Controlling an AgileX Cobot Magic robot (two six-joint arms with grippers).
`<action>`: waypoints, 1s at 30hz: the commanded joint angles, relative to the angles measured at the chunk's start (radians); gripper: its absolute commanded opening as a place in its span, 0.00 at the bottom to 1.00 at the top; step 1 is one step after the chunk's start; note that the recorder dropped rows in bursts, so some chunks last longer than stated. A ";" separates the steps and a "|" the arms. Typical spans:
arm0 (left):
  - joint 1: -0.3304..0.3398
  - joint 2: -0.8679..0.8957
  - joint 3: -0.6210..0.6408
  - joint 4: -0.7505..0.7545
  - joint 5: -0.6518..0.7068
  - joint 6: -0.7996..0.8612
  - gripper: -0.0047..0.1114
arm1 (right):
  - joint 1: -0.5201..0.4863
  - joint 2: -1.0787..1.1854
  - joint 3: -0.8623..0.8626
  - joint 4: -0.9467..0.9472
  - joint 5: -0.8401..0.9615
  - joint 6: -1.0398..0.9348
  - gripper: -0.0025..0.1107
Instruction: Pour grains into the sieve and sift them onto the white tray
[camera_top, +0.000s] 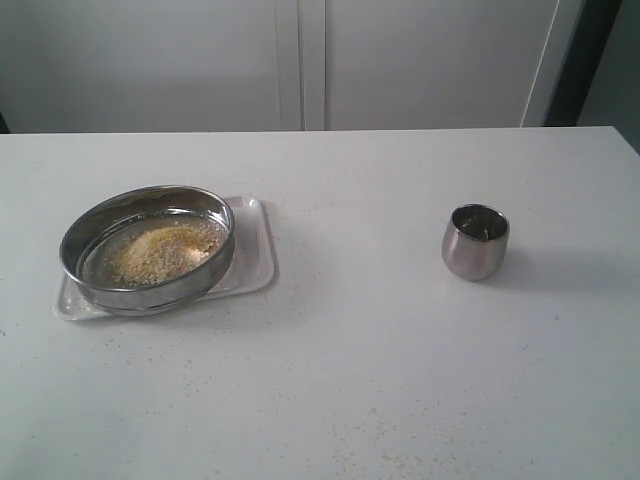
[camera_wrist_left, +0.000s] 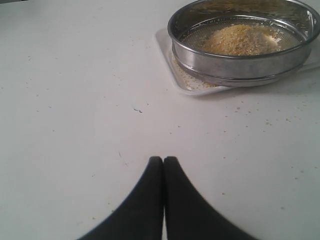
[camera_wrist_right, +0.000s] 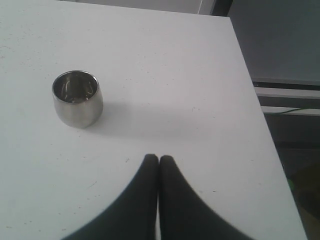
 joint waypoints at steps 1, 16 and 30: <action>0.002 -0.004 0.005 -0.007 -0.001 0.000 0.04 | -0.005 -0.005 0.005 0.002 -0.003 0.006 0.02; 0.002 -0.004 0.005 -0.007 -0.135 0.012 0.04 | -0.005 -0.005 0.005 0.002 -0.003 0.006 0.02; 0.002 -0.004 0.005 -0.007 -0.371 0.009 0.04 | -0.005 -0.005 0.005 0.002 -0.003 0.006 0.02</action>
